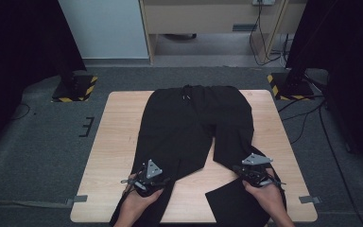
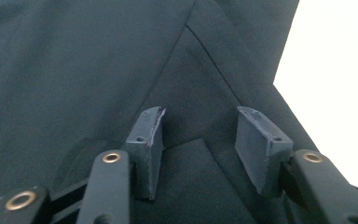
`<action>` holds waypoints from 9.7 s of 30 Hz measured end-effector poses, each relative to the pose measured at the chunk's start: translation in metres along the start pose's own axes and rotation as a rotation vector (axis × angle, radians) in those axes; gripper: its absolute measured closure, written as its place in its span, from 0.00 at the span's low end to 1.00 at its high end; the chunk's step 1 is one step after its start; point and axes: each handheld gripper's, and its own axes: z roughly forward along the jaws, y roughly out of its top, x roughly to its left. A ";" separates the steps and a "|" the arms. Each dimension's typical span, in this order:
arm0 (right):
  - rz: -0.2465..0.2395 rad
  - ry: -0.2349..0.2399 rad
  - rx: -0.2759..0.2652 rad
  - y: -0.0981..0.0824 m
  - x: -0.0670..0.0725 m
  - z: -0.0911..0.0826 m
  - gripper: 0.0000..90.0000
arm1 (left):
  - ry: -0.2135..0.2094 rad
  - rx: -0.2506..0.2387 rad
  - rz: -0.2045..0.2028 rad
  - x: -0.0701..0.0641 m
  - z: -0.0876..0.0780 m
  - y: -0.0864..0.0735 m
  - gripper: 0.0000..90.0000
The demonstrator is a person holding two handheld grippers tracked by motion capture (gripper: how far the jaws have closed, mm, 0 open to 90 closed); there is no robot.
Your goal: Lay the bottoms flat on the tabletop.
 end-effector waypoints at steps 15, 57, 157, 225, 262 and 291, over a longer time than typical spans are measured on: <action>-0.044 0.119 0.022 -0.005 0.023 -0.030 1.00 | 0.010 0.028 -0.002 0.009 -0.018 -0.015 0.58; -0.017 -0.044 0.016 0.067 0.047 0.050 1.00 | 0.006 -0.056 0.010 -0.012 0.014 0.016 0.92; 0.044 0.041 -0.019 0.041 -0.036 -0.011 0.73 | -0.200 -0.101 -0.011 -0.023 0.051 0.080 0.45; 0.106 -0.132 -0.097 0.026 -0.056 -0.059 0.46 | -0.056 -0.164 -0.055 -0.004 0.052 0.124 0.61; 0.036 0.025 -0.043 -0.001 0.022 -0.003 0.62 | -0.040 -0.169 -0.054 0.012 -0.011 0.042 0.57; -0.039 0.114 0.040 -0.032 0.019 -0.036 0.99 | 0.037 -0.179 -0.083 0.041 -0.025 0.021 0.56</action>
